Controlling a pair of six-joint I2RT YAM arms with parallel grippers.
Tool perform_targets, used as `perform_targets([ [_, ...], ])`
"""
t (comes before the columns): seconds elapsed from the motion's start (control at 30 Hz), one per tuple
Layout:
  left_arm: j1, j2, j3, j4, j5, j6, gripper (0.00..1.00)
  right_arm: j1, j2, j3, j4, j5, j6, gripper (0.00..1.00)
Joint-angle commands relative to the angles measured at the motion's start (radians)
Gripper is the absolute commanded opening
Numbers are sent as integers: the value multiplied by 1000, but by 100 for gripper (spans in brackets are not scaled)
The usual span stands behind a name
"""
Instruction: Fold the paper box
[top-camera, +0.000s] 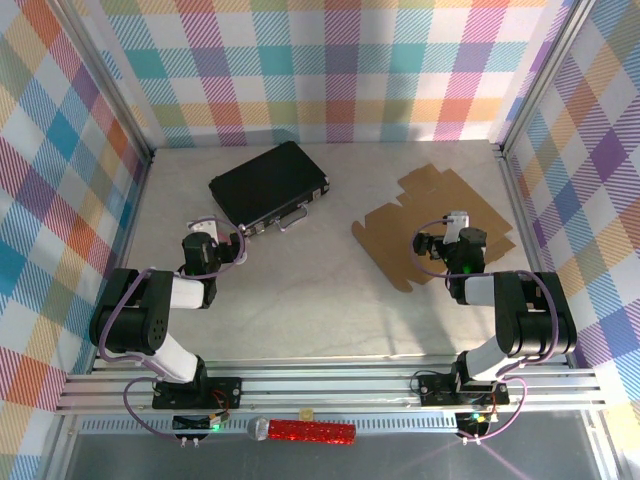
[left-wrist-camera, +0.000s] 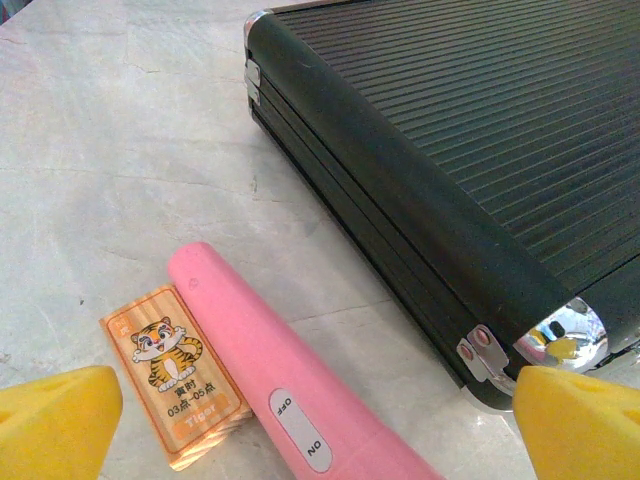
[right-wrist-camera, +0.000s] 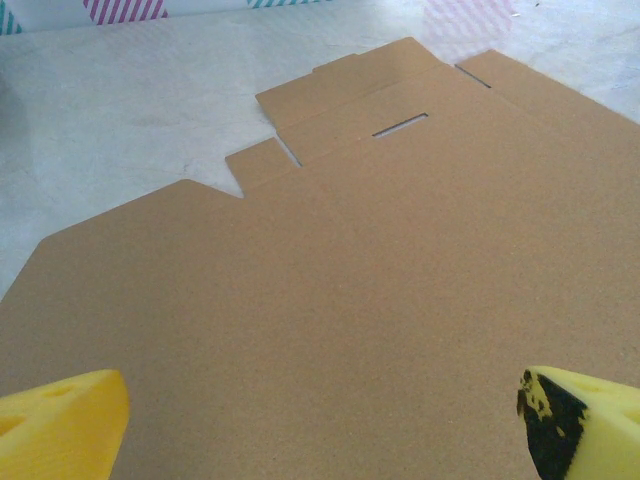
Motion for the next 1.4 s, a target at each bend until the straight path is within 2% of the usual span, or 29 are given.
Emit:
perform_targets([
  [0.0,-3,-6,-2,25,-13,19,100,5,2,17,19,-1,-1,99],
  [0.4,-4,-5,-3,25,-14,20,100,4,-3,9,37,4,2,99],
  [0.43,-4,-7,-4,27,-14,21,100,4,-32,11,28,23,6,99],
  [0.47,-6,-29,-9,27,-19,21,100,9,-93,33,-54,80,18,99],
  [0.5,-21,-77,-3,-26,-54,29,100,15,-154,67,-182,147,34,99],
  [0.53,-54,-153,22,-129,-133,39,100,17,-216,108,-288,208,72,99],
  [0.6,-112,-284,83,-280,-278,23,100,18,-310,165,-321,245,88,99],
  [0.7,-217,-382,254,-395,-453,10,100,28,-376,398,-486,290,91,99],
  [0.73,-245,-379,374,-528,-523,-95,100,30,-375,505,-572,298,111,99],
  [0.77,-245,-363,536,-809,-494,-277,100,30,-362,612,-690,319,162,99],
  [0.8,-231,-334,691,-1068,-437,-433,100,28,-336,708,-818,377,277,99],
  [0.83,-226,-286,825,-1296,-421,-602,100,19,-298,827,-1040,438,474,99],
  [0.87,-214,-231,889,-1338,-310,-663,100,7,-255,955,-1324,458,662,99],
  [0.9,-190,-191,916,-1314,-152,-665,100,5,-222,1041,-1539,473,802,99],
  [0.93,-186,-149,953,-1310,-5,-696,97,-6,-206,1078,-1609,384,798,99],
  [0.97,-213,-104,989,-1323,67,-730,90,-9,-210,1067,-1565,256,698,95],
  [1.0,-258,-68,1018,-1341,102,-753,86,-7,-221,1047,-1549,175,660,86],
  [1.07,-358,-10,1061,-1376,145,-765,79,-6,-252,981,-1561,98,714,76],
  [1.17,-509,76,1079,-1409,177,-788,72,3,-239,863,-1525,-104,720,68],
  [1.27,-615,162,1067,-1410,201,-819,71,15,-158,764,-1487,-269,713,63],
  [1.37,-679,250,1059,-1345,275,-900,72,23,-49,721,-1471,-341,696,58],
])
